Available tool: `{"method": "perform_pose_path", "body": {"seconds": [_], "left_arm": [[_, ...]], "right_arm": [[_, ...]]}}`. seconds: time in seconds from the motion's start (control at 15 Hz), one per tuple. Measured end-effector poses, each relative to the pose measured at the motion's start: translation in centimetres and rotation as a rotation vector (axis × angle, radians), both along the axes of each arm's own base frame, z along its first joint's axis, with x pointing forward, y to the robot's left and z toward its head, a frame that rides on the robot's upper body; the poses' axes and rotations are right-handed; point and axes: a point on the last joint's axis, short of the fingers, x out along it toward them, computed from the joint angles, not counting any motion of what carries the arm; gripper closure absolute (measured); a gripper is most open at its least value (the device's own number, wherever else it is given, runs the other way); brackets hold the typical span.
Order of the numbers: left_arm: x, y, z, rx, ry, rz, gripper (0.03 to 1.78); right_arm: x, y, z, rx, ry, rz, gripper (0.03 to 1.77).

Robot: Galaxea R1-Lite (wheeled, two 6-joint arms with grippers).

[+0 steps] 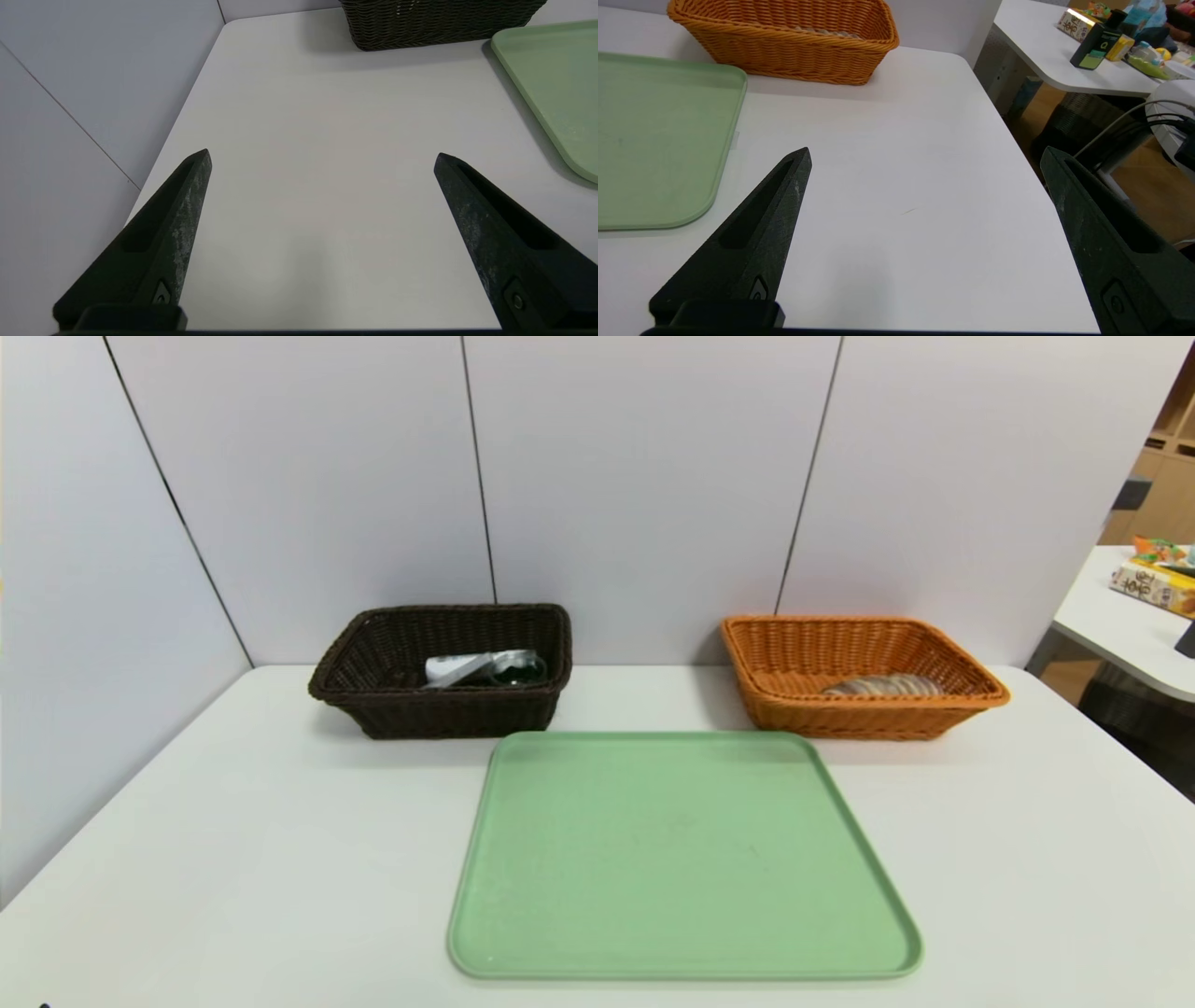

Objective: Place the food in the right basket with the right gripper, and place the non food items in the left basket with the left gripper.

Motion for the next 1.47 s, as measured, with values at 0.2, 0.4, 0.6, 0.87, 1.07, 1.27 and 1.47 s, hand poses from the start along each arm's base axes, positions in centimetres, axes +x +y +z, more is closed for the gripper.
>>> {"method": "perform_pose_path", "body": {"seconds": [0.2,0.4,0.6,0.87,1.07,1.27,1.47], "left_arm": [[-0.3,0.0,-0.9,-0.001,-0.008,-0.006,0.12],[-0.5,-0.1,-1.7,-0.002,-0.016,0.011,0.12],[-0.8,-0.1,-2.1,-0.006,-0.029,-0.008,0.12],[-1.1,-0.2,-3.0,-0.002,-0.037,-0.042,0.12],[-1.3,-0.2,-3.5,0.002,-0.045,-0.050,0.12],[-1.4,-0.2,-4.2,0.003,-0.052,-0.052,0.12],[-1.5,-0.2,-5.3,0.004,-0.034,-0.054,0.12]], "right_arm": [[-0.3,0.1,-0.7,0.007,-0.004,-0.006,0.10],[-0.4,0.1,-0.7,0.012,-0.020,-0.015,0.10],[-0.6,0.1,-0.9,0.008,-0.028,0.010,0.10],[-0.9,0.2,-1.5,0.007,-0.031,0.068,0.10],[-1.2,0.3,-2.4,0.014,-0.020,0.091,0.10],[-1.5,0.3,-3.8,0.017,-0.021,0.114,0.10],[-1.7,0.4,-5.5,0.015,-0.022,0.159,0.10]]}}
